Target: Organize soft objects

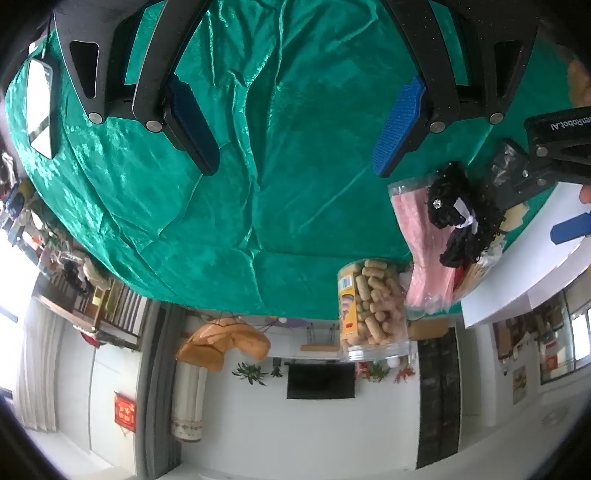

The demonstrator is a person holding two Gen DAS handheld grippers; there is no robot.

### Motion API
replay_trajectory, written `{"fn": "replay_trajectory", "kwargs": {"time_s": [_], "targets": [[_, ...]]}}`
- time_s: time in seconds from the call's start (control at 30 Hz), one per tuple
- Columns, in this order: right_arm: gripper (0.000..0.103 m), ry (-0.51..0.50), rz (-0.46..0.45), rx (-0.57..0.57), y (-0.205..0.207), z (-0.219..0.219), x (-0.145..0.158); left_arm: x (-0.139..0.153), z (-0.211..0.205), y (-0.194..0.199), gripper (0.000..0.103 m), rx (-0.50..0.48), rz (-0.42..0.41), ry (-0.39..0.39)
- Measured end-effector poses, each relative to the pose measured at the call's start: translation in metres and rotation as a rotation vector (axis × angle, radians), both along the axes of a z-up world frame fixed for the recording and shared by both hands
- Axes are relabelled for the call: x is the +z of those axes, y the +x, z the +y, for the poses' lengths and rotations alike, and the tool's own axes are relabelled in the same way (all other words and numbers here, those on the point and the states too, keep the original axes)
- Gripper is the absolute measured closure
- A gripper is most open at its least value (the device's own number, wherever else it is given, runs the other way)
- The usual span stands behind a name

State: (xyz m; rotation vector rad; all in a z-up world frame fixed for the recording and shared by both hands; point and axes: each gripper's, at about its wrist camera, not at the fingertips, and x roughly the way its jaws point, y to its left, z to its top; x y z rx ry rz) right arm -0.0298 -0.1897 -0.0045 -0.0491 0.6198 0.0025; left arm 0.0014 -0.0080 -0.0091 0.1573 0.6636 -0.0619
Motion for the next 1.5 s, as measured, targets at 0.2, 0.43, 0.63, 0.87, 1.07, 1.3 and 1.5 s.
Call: {"fn": "replay_trajectory", "kwargs": {"time_s": [0.2, 0.43, 0.63, 0.87, 1.07, 1.3, 1.5], "targets": [[0.016, 0.004, -0.002, 0.0, 0.003, 0.003, -0.001, -0.007, 0.001, 0.0, 0.0, 0.002, 0.019, -0.001], [0.016, 0.005, 0.0, 0.004, 0.005, 0.003, -0.002, -0.012, -0.001, 0.0, 0.0, -0.004, 0.034, 0.008], [0.016, 0.007, -0.001, 0.004, 0.005, 0.003, -0.003, -0.012, -0.002, 0.0, 0.0, -0.011, 0.037, 0.005], [0.016, 0.006, 0.001, 0.005, 0.005, 0.004, -0.003, -0.011, -0.003, 0.0, 0.0, -0.012, 0.035, 0.004], [0.016, 0.008, 0.0, 0.005, 0.005, 0.004, -0.003, -0.012, -0.002, -0.002, 0.0, -0.013, 0.041, 0.002], [0.016, 0.008, 0.004, 0.008, 0.005, 0.006, -0.004, -0.015, 0.0, -0.001, 0.0, -0.011, 0.053, 0.001], [0.016, 0.009, 0.005, 0.01, 0.005, 0.006, -0.005, -0.019, 0.001, 0.0, 0.0, -0.012, 0.067, 0.003]]}}
